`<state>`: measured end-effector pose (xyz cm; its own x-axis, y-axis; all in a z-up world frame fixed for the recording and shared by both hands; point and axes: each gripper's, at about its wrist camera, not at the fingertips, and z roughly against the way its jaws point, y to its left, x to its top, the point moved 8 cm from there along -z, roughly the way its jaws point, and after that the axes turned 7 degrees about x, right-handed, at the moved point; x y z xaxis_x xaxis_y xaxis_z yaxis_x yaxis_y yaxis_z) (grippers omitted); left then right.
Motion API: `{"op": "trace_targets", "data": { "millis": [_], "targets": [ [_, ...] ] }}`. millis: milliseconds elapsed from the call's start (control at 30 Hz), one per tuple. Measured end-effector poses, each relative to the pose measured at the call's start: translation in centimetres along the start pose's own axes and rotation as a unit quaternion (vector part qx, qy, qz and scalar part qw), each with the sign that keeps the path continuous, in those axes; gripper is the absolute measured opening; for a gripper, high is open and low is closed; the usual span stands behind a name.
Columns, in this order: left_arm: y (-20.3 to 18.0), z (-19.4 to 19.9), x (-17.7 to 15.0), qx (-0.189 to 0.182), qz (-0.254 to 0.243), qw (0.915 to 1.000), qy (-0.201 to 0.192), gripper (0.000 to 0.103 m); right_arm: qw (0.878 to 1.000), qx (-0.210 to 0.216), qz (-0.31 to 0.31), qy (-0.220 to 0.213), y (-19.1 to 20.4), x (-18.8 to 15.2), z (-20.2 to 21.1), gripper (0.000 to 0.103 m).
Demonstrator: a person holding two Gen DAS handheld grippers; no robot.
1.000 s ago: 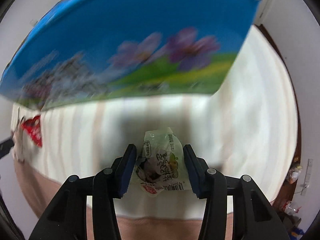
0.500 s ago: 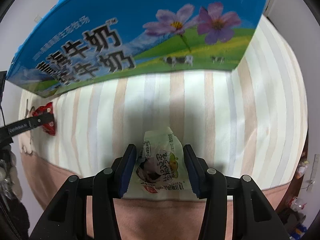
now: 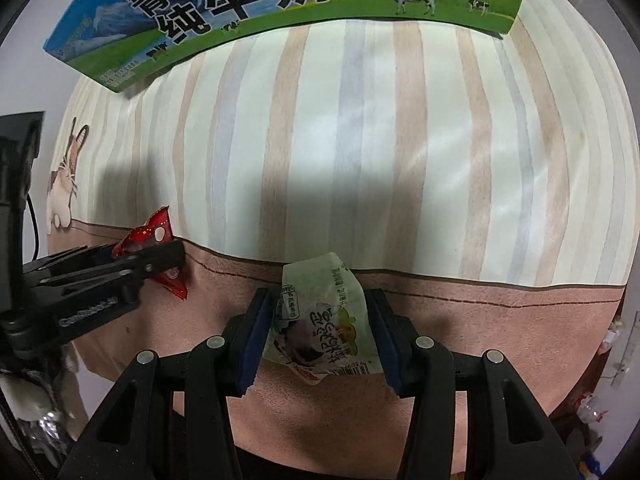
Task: Organize snacks
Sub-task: 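Carry both packets into the box and open both tools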
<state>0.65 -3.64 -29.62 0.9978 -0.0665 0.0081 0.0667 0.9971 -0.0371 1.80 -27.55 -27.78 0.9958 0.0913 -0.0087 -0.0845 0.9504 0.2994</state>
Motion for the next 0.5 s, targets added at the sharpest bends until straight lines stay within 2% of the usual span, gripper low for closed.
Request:
{"op": "trace_targets", "data": {
  "millis": [233, 300, 400, 500],
  "targets": [
    [-2.1, -0.8, 1.1, 0.015, -0.012, 0.9998, -0.010, 0.040, 1.000, -0.027, 0.005, -0.010, 0.8, -0.1, -1.5, 0.055],
    [-2.4, -0.3, 0.9, 0.012, -0.014, 0.9997, -0.017, 0.035, 0.999, -0.026, 0.007, -0.017, 1.0, -0.6, -1.0, 0.055],
    [-3.4, 2.2, 1.0, 0.005, -0.017, 0.9993, -0.034, 0.034, 1.000, -0.011, 0.003, -0.030, 1.1, -0.7, 0.5, 0.051],
    [-4.4, 5.9, 1.7, -0.008, -0.023, 0.9975, -0.067, 0.034, 0.999, 0.010, 0.003, -0.053, 1.5, -0.3, 3.9, 0.028]
  ]
}}
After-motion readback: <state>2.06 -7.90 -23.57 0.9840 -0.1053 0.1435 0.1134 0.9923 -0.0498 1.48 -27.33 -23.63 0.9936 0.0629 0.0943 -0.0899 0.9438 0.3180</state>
